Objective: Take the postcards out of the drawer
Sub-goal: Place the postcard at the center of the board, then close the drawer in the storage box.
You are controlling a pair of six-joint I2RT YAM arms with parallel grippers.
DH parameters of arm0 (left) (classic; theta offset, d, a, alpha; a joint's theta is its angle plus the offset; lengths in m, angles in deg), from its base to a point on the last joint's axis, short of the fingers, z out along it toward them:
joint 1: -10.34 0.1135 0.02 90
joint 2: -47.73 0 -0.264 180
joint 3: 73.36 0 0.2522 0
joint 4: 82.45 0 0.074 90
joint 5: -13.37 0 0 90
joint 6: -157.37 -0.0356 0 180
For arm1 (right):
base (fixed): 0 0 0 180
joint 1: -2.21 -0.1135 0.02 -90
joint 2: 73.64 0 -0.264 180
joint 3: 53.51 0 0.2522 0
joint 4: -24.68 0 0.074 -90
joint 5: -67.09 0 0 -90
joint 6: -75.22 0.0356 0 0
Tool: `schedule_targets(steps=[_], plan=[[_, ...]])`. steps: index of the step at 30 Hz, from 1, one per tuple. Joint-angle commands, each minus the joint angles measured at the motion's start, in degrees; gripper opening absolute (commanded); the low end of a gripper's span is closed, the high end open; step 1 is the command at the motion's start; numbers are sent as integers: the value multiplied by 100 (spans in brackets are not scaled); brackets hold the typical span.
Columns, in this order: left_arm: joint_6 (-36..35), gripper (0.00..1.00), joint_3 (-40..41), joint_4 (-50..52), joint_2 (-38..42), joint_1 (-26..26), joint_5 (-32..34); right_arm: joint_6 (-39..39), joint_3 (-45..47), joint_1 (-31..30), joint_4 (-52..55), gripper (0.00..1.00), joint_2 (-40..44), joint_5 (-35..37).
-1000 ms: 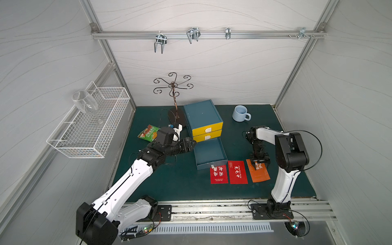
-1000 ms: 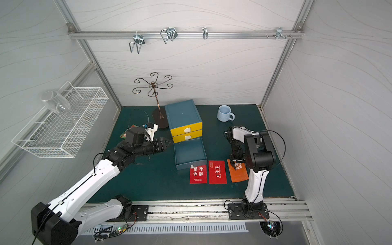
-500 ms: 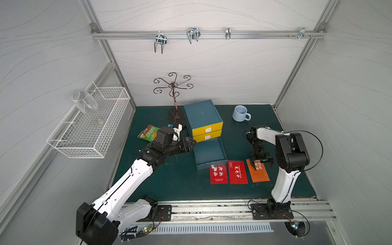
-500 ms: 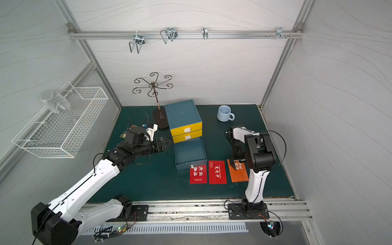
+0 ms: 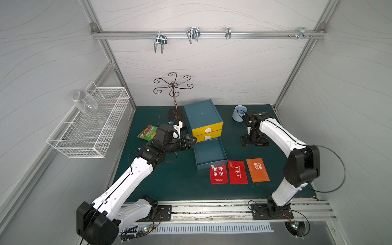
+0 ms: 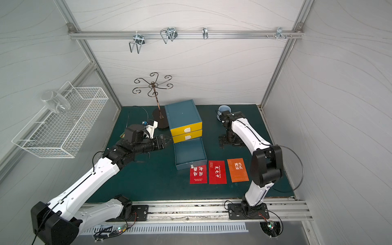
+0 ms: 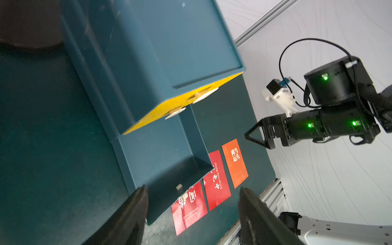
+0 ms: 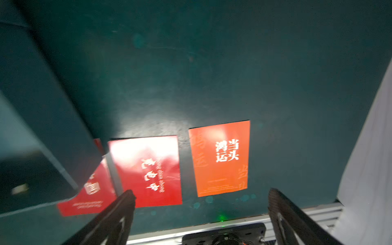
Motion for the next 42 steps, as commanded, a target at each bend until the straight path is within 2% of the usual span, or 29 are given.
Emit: schedule_targets(steps=[1, 5, 8, 14, 17, 24, 27, 33, 42], plan=[[-561, 74, -841, -294, -381, 32, -32, 320, 653, -4, -515, 99, 680, -1368], [-1047, 76, -1828, -11, -1274, 39, -155, 868, 1735, -110, -1474, 97, 1579, -2329], [-1308, 76, -2511, 146, -1945, 80, -265, 1493, 2569, -479, -2334, 92, 2198, -2744], [-1583, 76, -3420, 513, -3005, 135, -421, 2309, 3335, -1407, -3363, 80, 2084, -2661], [-1682, 76, -3575, 536, -3309, 146, -404, 2422, 3399, -1668, -3692, 76, 1862, -2641], [-1747, 76, -3908, 733, -3899, 161, -407, 2501, 3387, -2013, -4327, 54, 1227, -2452], [-1753, 75, -3983, 836, -4066, 161, -483, 2552, 3413, -2093, -4525, 48, 997, -2401], [-1819, 74, -3849, 889, -4132, 163, -472, 2723, 3530, -2177, -4917, 40, 832, -2163], [-1832, 74, -3738, 896, -4149, 161, -551, 2690, 3345, -2180, -4979, 37, 714, -1902]])
